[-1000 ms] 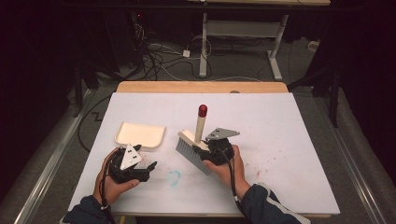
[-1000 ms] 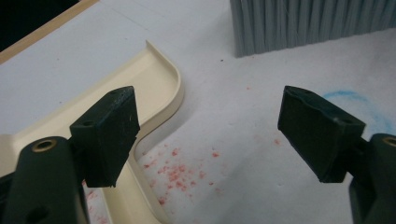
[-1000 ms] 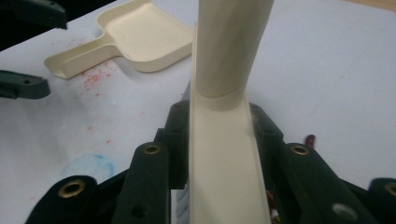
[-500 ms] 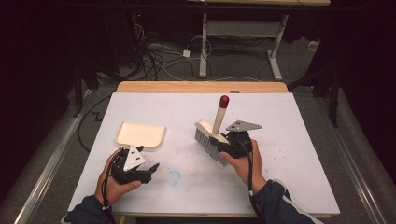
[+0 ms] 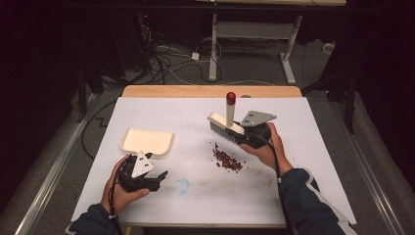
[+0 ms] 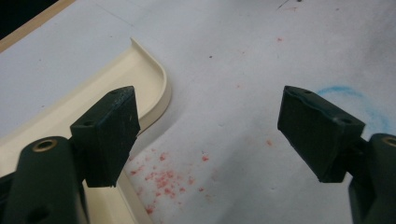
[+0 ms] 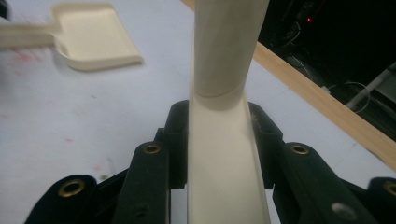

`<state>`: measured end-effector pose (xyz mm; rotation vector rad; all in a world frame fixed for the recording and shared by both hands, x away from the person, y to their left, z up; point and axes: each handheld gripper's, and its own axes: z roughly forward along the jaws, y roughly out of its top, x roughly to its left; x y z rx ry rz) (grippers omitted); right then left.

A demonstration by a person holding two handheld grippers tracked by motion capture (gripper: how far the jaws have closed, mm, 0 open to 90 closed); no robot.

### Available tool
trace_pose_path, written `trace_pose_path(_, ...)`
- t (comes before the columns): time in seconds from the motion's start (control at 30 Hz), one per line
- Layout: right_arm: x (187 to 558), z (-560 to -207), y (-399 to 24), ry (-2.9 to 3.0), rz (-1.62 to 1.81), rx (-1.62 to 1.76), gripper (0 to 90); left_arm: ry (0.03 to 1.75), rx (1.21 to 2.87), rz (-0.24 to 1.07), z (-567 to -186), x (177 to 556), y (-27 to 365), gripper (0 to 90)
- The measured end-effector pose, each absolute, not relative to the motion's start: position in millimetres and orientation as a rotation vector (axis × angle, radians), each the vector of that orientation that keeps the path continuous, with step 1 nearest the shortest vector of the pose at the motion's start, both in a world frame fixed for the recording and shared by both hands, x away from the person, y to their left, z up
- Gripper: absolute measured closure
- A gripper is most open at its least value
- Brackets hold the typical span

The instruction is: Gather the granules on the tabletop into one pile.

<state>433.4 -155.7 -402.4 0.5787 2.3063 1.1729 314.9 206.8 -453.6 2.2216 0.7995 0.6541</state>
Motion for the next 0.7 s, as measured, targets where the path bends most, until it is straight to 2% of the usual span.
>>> trace_pose_path(0.33,473,-437,-148,2.321,1.194,0.587,67.0,0.797,2.233,0.633,-457,314,209,20.6)
trace_pose_path(0.53,469,-439,-142,2.391,1.220,0.495,66.8,0.805,2.228,0.634,-457,313,210,20.7)
trace_pose_path(0.7,452,-444,-141,2.464,1.200,0.353,65.2,0.795,2.242,0.636,-457,312,208,20.8)
